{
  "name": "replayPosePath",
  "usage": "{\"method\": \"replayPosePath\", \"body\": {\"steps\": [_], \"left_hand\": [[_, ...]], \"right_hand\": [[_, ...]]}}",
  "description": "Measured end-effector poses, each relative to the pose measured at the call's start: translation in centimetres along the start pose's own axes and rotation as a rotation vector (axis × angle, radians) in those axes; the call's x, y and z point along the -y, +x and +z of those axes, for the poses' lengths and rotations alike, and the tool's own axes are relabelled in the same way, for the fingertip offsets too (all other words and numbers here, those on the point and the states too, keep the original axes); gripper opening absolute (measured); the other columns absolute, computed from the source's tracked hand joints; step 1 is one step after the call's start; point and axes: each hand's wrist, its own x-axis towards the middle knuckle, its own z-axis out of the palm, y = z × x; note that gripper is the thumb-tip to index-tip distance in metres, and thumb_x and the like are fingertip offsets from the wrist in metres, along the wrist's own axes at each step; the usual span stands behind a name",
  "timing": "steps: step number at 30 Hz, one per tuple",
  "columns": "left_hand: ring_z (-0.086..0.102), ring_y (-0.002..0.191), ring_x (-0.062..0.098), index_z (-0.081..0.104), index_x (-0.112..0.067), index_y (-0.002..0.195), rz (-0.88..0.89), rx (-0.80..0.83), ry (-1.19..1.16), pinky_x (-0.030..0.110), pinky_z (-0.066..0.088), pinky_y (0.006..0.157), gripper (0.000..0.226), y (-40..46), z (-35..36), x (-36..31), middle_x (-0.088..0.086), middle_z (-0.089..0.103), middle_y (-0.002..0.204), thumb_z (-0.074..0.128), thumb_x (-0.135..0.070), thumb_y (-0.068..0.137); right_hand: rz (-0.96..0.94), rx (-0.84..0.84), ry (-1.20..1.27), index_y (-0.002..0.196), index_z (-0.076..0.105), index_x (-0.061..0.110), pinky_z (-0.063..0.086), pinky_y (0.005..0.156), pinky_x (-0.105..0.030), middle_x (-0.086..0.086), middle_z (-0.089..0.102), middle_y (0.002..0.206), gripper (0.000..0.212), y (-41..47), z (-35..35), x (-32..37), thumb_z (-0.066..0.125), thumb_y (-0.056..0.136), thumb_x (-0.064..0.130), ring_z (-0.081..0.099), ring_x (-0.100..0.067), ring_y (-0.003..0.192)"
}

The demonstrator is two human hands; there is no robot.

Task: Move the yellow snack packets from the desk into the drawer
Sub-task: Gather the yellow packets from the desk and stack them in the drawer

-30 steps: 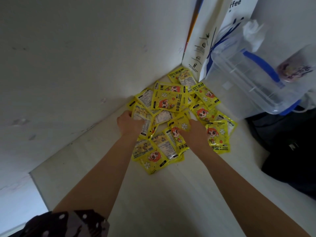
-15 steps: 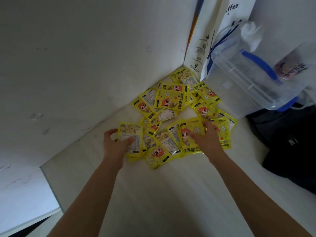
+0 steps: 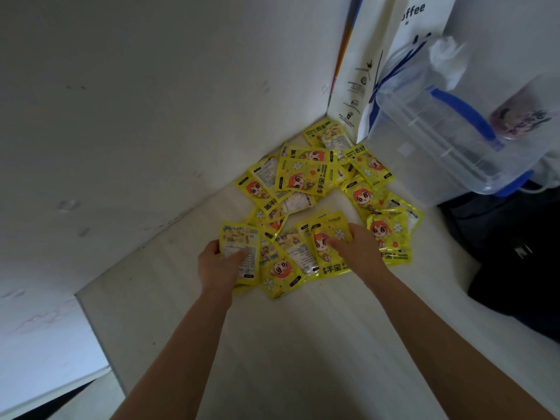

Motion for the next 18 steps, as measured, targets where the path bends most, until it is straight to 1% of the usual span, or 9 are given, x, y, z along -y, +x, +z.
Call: {"method": "replayPosePath", "body": {"steps": [2,5,7,9,11,14,16,18], "left_hand": [[0.071,0.076,0.023,0.066,-0.020,0.088,0.014,-0.011,0.012,0.040,0.061,0.069,0.023,0.0,0.5,-0.2,0.005,0.072,0.087,0.078,-0.007,0.073],[0.071,0.073,0.020,0.066,-0.017,0.091,0.006,0.003,0.001,0.035,0.060,0.062,0.023,0.1,1.0,-0.6,0.004,0.072,0.086,0.078,-0.006,0.075],[0.070,0.074,0.021,0.066,-0.014,0.094,-0.024,0.007,-0.014,0.035,0.060,0.063,0.023,0.3,1.1,-0.7,0.004,0.071,0.087,0.077,-0.006,0.076],[0.070,0.074,0.021,0.065,-0.014,0.094,-0.042,0.008,-0.045,0.032,0.057,0.060,0.023,0.4,1.0,-0.6,0.005,0.071,0.087,0.077,-0.006,0.076],[0.070,0.076,0.022,0.065,-0.014,0.094,-0.052,0.003,-0.081,0.031,0.056,0.059,0.024,0.4,0.8,-0.4,0.005,0.071,0.088,0.077,-0.004,0.076],[0.071,0.080,0.027,0.065,-0.012,0.097,-0.084,-0.005,-0.146,0.041,0.060,0.068,0.025,0.3,0.4,-0.2,0.009,0.071,0.093,0.076,-0.002,0.076],[0.071,0.080,0.028,0.065,-0.011,0.101,-0.105,-0.011,-0.182,0.041,0.060,0.069,0.028,0.3,0.1,0.0,0.010,0.071,0.095,0.076,-0.002,0.077],[0.071,0.081,0.029,0.065,-0.010,0.102,-0.119,-0.010,-0.220,0.043,0.060,0.071,0.029,0.2,-0.2,0.2,0.011,0.071,0.096,0.076,-0.002,0.077]], "right_hand": [[-0.026,-0.014,-0.058,0.096,0.067,0.001,0.054,0.075,-0.043,-0.018,0.068,0.092,0.031,0.3,0.0,0.3,0.072,0.082,0.028,0.065,-0.033,0.086],[-0.047,-0.008,-0.092,0.096,0.064,-0.003,0.052,0.076,-0.045,-0.022,0.066,0.095,0.033,0.4,0.0,0.5,0.071,0.083,0.027,0.063,-0.035,0.088],[-0.039,-0.007,-0.110,0.097,0.063,-0.002,0.050,0.072,-0.040,-0.021,0.065,0.096,0.033,0.4,-0.1,0.5,0.071,0.083,0.027,0.062,-0.033,0.089],[-0.028,0.001,-0.115,0.095,0.063,0.000,0.046,0.068,-0.034,-0.018,0.066,0.094,0.030,0.4,-0.2,0.5,0.072,0.083,0.027,0.062,-0.031,0.087],[-0.009,0.020,-0.113,0.095,0.064,0.002,0.046,0.065,-0.032,-0.016,0.068,0.092,0.030,0.6,-0.2,0.6,0.072,0.082,0.028,0.063,-0.028,0.081],[0.021,0.044,-0.080,0.097,0.064,0.005,0.047,0.056,-0.029,-0.012,0.068,0.086,0.031,0.7,-0.3,0.6,0.072,0.082,0.031,0.062,-0.024,0.069],[0.028,0.052,-0.045,0.099,0.063,0.005,0.050,0.059,-0.033,-0.015,0.068,0.089,0.032,0.6,-0.3,0.4,0.072,0.082,0.031,0.064,-0.028,0.073],[0.033,0.051,-0.014,0.104,0.062,0.004,0.053,0.070,-0.040,-0.017,0.068,0.096,0.035,0.3,-0.4,0.2,0.071,0.082,0.031,0.065,-0.032,0.086]]}}
